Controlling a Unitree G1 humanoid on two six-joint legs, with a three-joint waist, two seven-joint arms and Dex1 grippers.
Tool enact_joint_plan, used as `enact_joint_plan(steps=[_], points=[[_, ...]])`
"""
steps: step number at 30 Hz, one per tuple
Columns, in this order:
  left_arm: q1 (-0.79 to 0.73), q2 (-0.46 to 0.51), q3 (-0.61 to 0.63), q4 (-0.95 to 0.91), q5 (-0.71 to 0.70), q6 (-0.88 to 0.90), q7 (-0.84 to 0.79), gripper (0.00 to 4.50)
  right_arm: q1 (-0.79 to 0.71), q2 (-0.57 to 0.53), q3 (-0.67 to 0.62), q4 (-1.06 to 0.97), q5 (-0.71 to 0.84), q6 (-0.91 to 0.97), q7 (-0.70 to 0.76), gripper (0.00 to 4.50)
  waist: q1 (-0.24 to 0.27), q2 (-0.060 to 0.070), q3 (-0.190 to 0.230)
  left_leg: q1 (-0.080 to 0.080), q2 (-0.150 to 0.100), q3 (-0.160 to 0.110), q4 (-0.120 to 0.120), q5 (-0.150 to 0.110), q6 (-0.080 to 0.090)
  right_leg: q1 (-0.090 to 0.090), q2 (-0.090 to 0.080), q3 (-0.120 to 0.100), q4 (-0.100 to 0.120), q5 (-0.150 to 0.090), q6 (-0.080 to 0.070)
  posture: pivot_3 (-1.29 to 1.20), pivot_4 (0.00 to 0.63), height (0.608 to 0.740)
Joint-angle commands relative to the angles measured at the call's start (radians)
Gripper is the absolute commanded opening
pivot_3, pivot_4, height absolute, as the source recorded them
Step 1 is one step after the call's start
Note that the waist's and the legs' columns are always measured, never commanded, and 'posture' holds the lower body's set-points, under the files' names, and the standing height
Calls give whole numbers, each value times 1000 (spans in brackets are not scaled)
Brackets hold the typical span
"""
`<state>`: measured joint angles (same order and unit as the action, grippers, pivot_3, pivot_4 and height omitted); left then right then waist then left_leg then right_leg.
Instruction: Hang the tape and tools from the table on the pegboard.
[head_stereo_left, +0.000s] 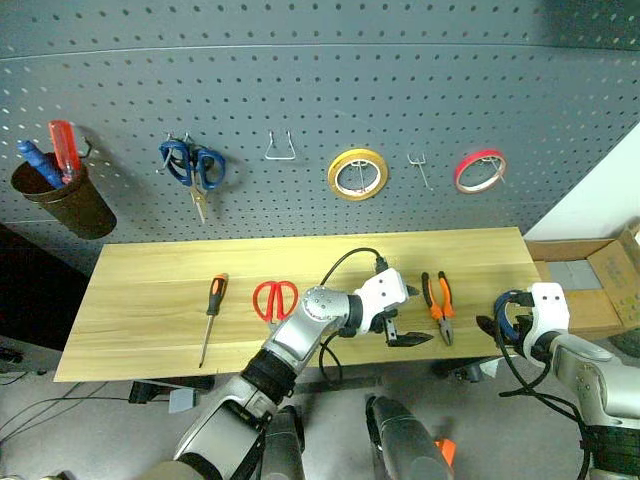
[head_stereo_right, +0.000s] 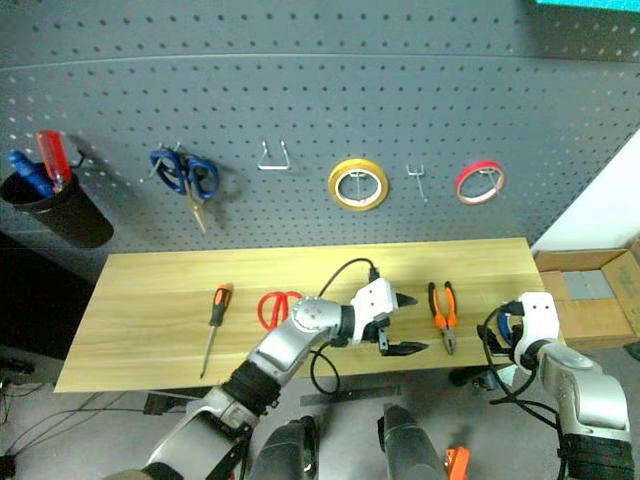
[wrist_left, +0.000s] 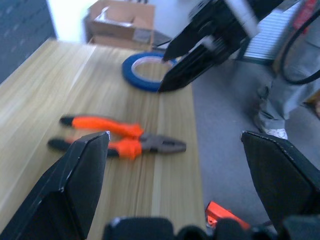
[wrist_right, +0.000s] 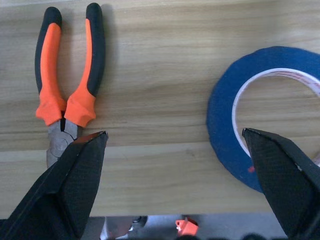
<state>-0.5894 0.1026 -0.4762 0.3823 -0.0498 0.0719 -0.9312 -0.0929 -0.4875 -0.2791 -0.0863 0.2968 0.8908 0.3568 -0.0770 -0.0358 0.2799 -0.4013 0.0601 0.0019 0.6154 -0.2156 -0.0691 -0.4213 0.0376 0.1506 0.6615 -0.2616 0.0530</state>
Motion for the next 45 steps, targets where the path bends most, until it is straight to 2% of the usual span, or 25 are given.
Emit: enact_joint_plan(steps=[1,9,20,33,39,42,45], points=[[-31,-32,-1,27,8,-48,-17,4483,0,-30,32,80,-24,-103,55,4500,-1,0,4,0,0,0,0,0,0,0,0,0,0,0,0,-31,345,740],[-46,-33,10,32,8,-63,-44,4483,-67,-62,70,271,-80,-262,81,4500,-4,0,30,0,0,0,1,0,0,0,0,1,0,0,1,-3,356,740],[-51,-28,28,50,16,-91,-46,4483,-57,-92,26,147,-54,-226,89,4500,-3,1,32,-1,0,0,0,0,0,0,0,0,0,0,2,-21,337,740],[-66,-8,44,0,6,-42,-79,4483,-163,-88,50,602,-94,-450,133,4500,3,-1,34,0,0,0,-1,0,0,0,0,1,-1,0,2,55,344,740],[-48,19,50,-47,0,-15,-94,4483,-193,-63,64,655,-52,-446,210,4500,11,-4,35,0,0,0,0,0,0,0,0,0,-1,0,2,54,342,740],[-56,9,54,-30,3,-24,-88,4500,-166,-55,86,601,-36,-411,264,3921,16,-6,37,0,0,-1,0,0,0,0,0,0,-1,0,2,54,339,740],[-69,-5,56,-20,-1,-25,-90,4500,-145,-48,89,540,-9,-361,294,3019,21,-7,37,0,0,-1,0,0,0,0,0,0,-1,0,2,55,337,740]])
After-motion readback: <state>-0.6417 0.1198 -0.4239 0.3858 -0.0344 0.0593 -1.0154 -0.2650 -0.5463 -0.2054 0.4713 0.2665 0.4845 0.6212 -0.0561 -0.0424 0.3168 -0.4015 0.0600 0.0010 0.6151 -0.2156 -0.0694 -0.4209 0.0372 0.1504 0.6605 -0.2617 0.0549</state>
